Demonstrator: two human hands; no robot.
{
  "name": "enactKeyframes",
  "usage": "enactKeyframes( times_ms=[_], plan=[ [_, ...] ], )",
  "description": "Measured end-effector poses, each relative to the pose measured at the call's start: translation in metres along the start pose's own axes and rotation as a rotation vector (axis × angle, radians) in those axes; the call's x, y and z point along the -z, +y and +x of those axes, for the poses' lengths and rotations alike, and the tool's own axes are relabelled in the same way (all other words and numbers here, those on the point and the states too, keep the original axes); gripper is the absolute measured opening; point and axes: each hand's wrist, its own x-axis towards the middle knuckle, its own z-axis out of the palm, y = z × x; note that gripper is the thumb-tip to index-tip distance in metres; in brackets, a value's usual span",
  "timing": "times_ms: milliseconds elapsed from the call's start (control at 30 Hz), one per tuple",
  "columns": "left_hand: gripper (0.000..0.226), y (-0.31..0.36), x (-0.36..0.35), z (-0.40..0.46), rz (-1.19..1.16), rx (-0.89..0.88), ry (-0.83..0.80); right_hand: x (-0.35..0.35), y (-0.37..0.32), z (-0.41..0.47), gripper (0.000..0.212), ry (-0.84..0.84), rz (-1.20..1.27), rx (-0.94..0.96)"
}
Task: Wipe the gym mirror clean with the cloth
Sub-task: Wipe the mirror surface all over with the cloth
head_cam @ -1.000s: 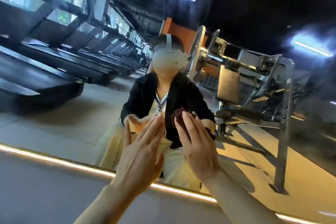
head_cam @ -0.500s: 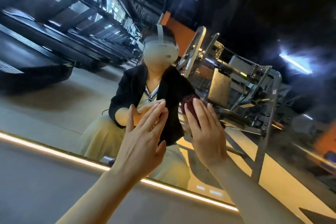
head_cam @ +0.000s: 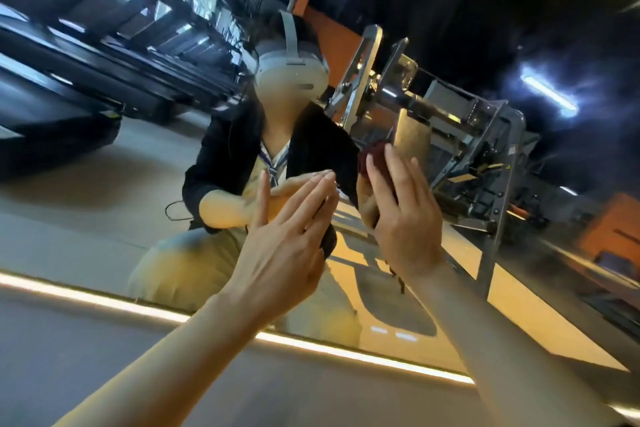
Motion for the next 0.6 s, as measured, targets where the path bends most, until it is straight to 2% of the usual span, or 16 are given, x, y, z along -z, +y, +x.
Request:
enactKeyframes(
  times_ms=[133,200,233,333,367,433,500,600],
  plan=[
    [0.066,-0.017,0.021,0.048,0.079,-0.105,0.087,-0.013,0.021,0.088,0.037,0.100,0.089,-0.179],
    [0.063,-0.028,0.037,0.071,0.094,-0.129,0.118,-0.012,0.011,0.087,0.036,0.159,0.126,-0.261],
    [0.063,-0.033,0.044,0.081,0.103,-0.142,0.132,-0.012,0.003,0.072,0.036,0.150,0.135,-0.251],
    [0.063,-0.050,0.061,0.108,0.152,-0.212,0.185,-0.009,-0.009,0.024,0.066,0.050,0.126,-0.044],
    [0.062,-0.055,0.066,0.117,0.182,-0.240,0.197,-0.010,0.001,0.029,0.067,0.033,0.115,0.017],
    [0.060,-0.058,0.077,0.137,0.238,-0.293,0.207,-0.013,0.026,0.064,0.053,0.051,0.109,0.024],
    [0.057,-0.058,0.088,0.157,0.269,-0.311,0.218,-0.017,0.052,0.119,0.037,0.118,0.108,-0.127],
    [0.055,-0.055,0.100,0.179,0.259,-0.292,0.229,-0.015,0.074,0.170,0.050,0.217,0.137,-0.394]
  ],
)
